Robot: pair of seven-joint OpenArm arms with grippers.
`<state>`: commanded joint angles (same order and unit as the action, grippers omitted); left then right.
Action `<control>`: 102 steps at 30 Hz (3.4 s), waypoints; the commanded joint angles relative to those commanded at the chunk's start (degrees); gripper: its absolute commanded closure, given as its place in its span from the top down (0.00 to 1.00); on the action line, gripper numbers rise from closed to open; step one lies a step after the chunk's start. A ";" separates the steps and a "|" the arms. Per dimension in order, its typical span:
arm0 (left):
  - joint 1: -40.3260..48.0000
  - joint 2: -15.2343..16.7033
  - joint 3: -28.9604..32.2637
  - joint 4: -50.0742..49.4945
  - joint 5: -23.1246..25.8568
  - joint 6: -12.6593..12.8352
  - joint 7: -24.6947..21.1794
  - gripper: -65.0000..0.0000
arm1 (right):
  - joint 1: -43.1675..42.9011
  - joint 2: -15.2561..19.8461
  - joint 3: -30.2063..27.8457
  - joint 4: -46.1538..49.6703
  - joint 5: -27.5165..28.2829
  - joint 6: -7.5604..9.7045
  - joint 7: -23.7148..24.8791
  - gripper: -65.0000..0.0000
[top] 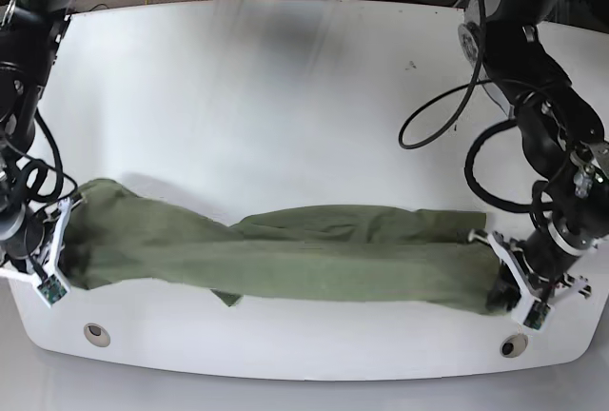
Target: Fold the T-shirt properly
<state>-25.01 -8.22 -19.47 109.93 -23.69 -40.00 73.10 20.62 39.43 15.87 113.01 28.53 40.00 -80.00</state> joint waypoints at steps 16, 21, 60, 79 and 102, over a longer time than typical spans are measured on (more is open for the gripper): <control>27.52 -0.88 -5.19 4.40 -4.92 0.00 0.44 0.00 | -24.97 -3.60 11.34 0.09 7.74 0.00 0.00 0.00; 34.46 -4.31 -6.51 4.48 -7.03 0.00 0.44 0.00 | -31.47 -4.22 13.71 0.09 8.88 0.00 0.00 0.00; 55.12 -11.87 -13.98 3.96 -10.20 0.00 0.09 0.00 | -39.38 -12.31 13.80 -0.09 8.44 0.00 0.00 0.00; 47.47 -12.31 -13.80 2.37 -10.02 0.00 0.00 0.00 | -33.49 -18.81 10.99 -0.44 2.64 0.00 0.00 0.00; 39.65 -12.31 -10.02 2.29 -2.02 0.00 0.26 0.22 | -26.29 -19.96 10.90 -8.44 -0.88 0.00 0.00 0.31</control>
<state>14.64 -20.53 -29.49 112.22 -25.71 -40.00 73.36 -5.67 19.47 26.77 104.57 27.65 40.00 -80.00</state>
